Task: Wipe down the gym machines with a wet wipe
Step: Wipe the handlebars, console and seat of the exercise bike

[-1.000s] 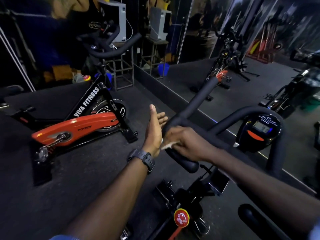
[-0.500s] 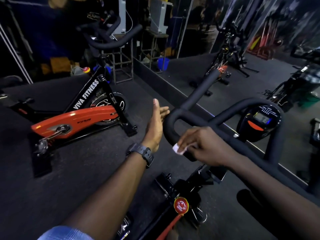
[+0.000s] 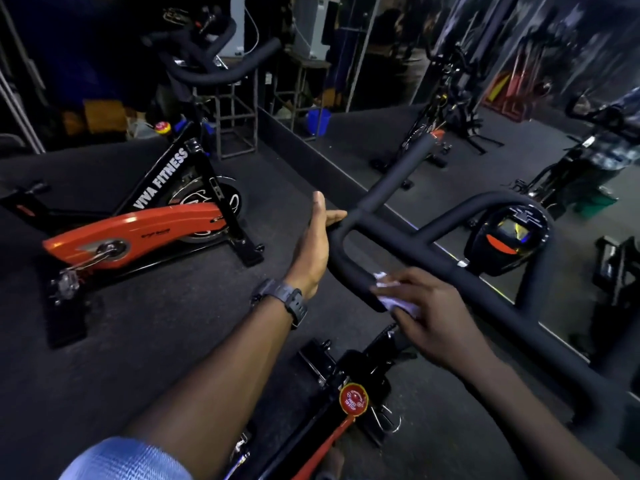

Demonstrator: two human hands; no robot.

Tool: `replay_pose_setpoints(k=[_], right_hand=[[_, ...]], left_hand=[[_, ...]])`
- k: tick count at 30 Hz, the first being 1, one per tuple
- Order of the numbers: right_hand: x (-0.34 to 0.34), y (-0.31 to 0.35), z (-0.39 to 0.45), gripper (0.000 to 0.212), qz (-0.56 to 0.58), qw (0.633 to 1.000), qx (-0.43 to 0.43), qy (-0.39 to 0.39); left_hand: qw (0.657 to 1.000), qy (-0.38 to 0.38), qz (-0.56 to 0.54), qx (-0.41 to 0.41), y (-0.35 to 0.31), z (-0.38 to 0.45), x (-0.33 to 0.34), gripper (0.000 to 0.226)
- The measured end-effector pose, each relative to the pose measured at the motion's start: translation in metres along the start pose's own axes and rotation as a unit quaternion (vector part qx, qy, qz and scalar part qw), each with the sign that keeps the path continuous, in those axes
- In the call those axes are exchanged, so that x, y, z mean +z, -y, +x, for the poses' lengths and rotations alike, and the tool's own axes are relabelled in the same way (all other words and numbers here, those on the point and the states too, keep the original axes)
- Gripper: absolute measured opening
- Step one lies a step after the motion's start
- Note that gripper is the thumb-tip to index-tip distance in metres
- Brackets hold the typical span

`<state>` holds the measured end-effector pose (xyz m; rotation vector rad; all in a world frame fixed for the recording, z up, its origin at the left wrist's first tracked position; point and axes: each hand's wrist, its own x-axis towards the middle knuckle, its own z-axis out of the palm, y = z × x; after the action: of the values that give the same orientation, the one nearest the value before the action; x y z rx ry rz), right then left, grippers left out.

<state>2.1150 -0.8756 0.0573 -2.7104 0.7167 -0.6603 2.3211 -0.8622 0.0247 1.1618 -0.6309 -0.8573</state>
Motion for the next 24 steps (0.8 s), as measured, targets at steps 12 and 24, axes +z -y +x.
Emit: replay_pose_setpoints(k=[12,24], right_hand=[[0.049,0.041,0.017,0.032,0.649,0.589,0.457,-0.151],[0.031,0.009,0.036,0.027,0.647,0.605,0.463,0.025]], left_hand=[[0.999,0.027,0.021,0.021,0.01,-0.002,0.015,0.084],[1.0,0.01,0.014,0.018,0.007,-0.001,0.009,0.083]])
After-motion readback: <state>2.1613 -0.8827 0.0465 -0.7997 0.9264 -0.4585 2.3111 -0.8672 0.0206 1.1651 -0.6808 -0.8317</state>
